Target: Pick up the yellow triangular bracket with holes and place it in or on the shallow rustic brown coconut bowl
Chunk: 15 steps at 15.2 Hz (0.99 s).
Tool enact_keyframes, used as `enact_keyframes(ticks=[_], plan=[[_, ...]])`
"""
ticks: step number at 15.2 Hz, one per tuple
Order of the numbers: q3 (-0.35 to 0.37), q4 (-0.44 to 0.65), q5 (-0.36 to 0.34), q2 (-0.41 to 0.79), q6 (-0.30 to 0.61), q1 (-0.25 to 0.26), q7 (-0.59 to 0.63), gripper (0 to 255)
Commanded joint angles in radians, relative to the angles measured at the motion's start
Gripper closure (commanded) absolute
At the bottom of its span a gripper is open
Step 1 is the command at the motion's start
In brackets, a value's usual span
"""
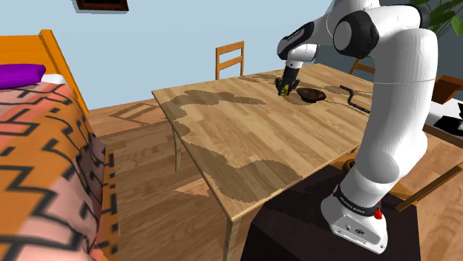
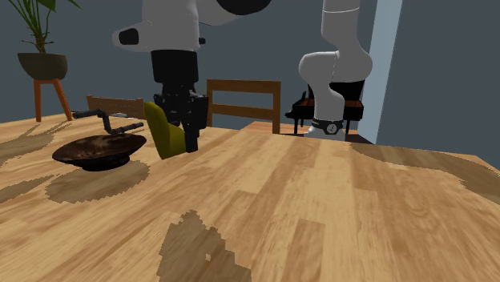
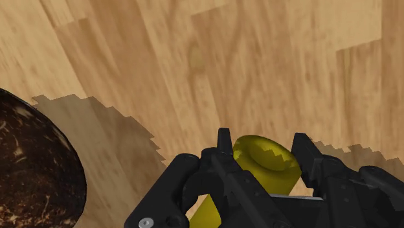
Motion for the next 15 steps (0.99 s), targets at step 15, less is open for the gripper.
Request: enact_keyframes(ticks=[15], plan=[[-0.035,0.156,0.014,0.036,-0.136,-0.111,-0.113,255]])
